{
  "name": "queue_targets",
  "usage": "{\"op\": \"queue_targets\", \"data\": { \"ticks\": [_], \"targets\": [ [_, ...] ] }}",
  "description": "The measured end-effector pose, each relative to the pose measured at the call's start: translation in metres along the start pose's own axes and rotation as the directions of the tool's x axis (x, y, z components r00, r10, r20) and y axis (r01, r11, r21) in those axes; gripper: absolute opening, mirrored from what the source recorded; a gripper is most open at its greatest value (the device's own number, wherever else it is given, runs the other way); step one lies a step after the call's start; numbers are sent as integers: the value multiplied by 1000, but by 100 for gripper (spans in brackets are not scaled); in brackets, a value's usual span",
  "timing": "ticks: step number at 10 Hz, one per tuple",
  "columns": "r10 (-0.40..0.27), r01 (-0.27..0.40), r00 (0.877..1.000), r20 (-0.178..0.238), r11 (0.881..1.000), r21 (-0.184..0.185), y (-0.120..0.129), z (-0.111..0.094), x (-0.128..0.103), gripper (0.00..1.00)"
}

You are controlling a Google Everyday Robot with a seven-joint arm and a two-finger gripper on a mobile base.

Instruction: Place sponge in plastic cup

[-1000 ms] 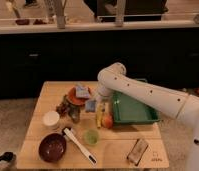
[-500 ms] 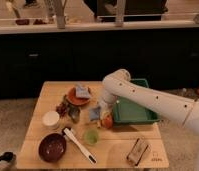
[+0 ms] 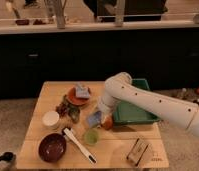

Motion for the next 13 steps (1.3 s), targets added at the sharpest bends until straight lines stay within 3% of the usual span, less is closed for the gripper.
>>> {"op": "queue_targets", "data": {
  "ticks": [3, 5, 9, 13],
  "targets": [
    [-68, 69, 997, 38, 997, -31, 5, 0, -12, 2],
    [-135, 140, 988, 70, 988, -59, 7, 2, -24, 2],
    [-269, 283, 955, 126, 954, -103, 19, 3, -41, 2],
    [-351, 375, 921, 170, 917, -135, 30, 7, -51, 2]
  ]
}}
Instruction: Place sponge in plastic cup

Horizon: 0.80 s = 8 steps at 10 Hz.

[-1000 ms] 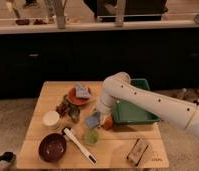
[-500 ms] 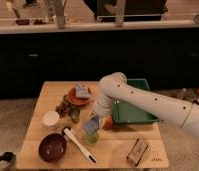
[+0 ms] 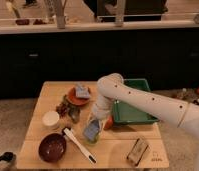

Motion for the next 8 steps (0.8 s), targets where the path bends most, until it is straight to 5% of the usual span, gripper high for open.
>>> {"op": "queue_targets", "data": {
  "ticks": [8],
  "targets": [
    [-143, 145, 988, 51, 989, -34, 2, 14, -19, 2]
  ]
}}
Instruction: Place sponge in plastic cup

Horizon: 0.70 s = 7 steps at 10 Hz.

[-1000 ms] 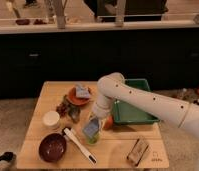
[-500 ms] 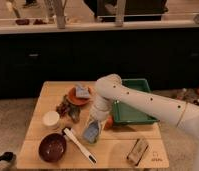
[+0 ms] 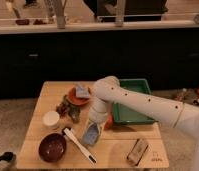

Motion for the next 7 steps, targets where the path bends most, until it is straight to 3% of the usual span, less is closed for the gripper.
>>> {"op": "queue_targets", "data": {
  "ticks": [4, 7],
  "targets": [
    [-26, 26, 1000, 6, 1000, -9, 2, 3, -2, 4],
    [-9, 9, 1000, 3, 1000, -19, 3, 5, -2, 31]
  ]
}}
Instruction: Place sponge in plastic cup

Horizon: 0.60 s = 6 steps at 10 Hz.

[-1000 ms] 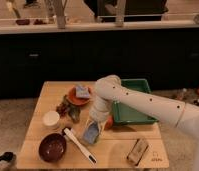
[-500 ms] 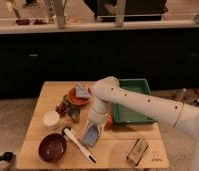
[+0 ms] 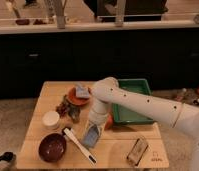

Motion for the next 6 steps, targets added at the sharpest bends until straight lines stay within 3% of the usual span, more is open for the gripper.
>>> {"op": "queue_targets", "data": {
  "ticks": [4, 6],
  "targets": [
    [10, -10, 1000, -6, 1000, 12, 0, 0, 3, 73],
    [14, -14, 1000, -8, 1000, 16, 0, 0, 4, 80]
  ]
}}
